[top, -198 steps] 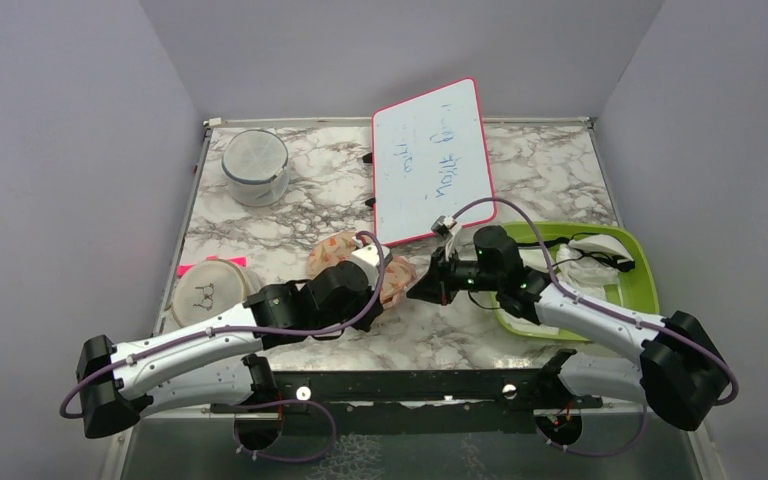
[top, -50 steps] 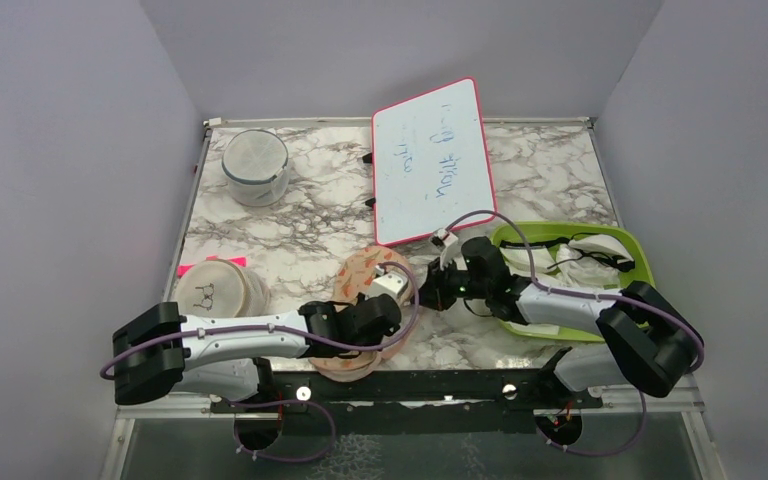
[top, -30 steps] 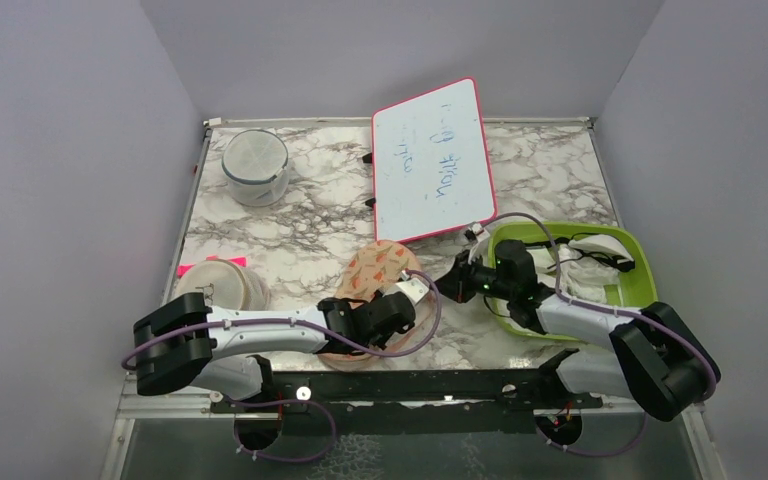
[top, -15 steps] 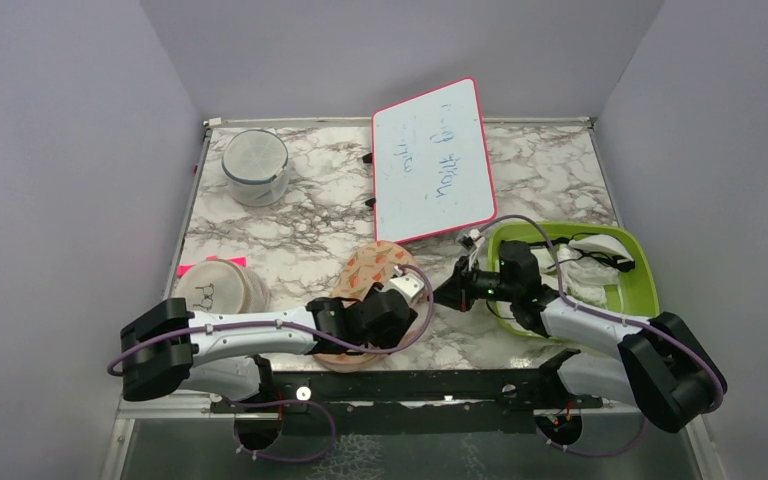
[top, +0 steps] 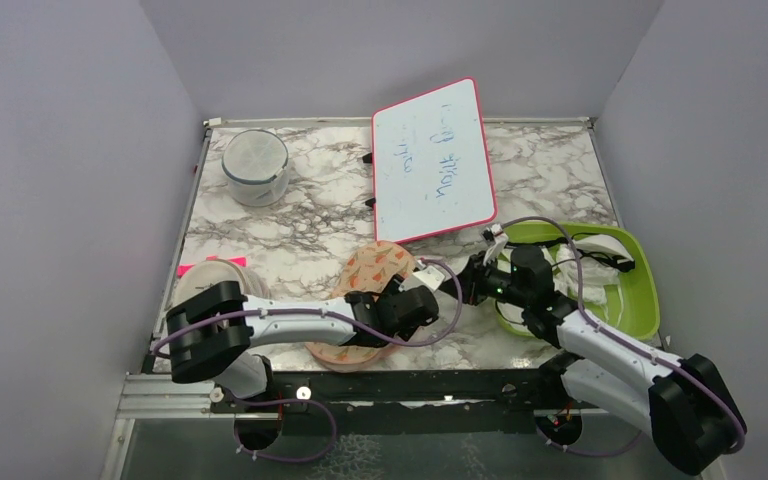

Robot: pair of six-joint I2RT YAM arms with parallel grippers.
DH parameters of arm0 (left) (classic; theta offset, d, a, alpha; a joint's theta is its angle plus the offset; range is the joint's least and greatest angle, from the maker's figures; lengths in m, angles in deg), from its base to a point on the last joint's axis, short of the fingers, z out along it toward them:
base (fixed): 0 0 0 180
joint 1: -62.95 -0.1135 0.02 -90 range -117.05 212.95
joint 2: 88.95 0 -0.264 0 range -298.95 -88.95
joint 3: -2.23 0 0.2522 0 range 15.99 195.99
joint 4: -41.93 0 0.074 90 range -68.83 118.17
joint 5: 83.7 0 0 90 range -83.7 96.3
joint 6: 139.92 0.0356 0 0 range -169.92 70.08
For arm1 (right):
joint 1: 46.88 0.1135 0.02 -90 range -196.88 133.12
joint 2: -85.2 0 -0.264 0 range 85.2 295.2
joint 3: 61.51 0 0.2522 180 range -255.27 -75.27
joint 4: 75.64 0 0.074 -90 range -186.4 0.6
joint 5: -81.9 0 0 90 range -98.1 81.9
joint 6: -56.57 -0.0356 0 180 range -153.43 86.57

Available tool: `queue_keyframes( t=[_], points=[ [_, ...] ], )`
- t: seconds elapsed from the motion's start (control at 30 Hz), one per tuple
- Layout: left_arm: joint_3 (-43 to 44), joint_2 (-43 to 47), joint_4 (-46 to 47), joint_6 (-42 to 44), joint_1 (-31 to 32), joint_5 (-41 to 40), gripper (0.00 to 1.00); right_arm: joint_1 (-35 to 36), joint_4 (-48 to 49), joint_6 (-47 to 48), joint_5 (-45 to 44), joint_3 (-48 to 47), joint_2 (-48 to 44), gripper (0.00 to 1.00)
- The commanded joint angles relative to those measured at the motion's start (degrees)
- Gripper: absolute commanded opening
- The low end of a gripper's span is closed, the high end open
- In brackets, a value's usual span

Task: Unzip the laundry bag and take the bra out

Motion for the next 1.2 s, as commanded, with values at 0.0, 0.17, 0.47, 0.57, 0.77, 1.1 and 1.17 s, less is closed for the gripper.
queue_keyframes(
  t=[0.0,0.17,0.47,0.57,0.77,1.1,1.17],
  points=[
    [1.33,-3.65,3.09,1.72,0.16,-5.32,0.42,-0.41,-1.31,0.05,-2.95,1.4,-1.44,0.22],
    [0.96,-6.39,4.08,0.51,0.11,-5.42,0.26,-0.4,5.57,1.1,4.17,2.17,3.49,0.37],
    [-1.67,1.12,0.67,-1.91,0.11,-4.2,0.0,-0.4,16.54,3.78,15.59,0.83,13.03,0.4],
    [-3.64,4.95,0.44,-2.27,0.11,-3.25,0.0,-0.4,17.74,5.94,19.01,-1.06,16.72,0.4],
    [-4.89,9.41,-0.69,-2.73,0.13,-2.07,0.0,-0.4,21.9,8.37,21.23,-1.85,21.57,0.43],
    [-4.68,10.98,-1.44,-2.78,0.11,-1.34,0.0,-0.43,34.06,7.47,25.78,-1.69,30.33,0.41],
    [-4.38,10.77,-1.41,-2.45,0.12,-1.22,0.0,-0.4,34.14,8.06,25.53,-2.36,31.95,0.4]
  ],
)
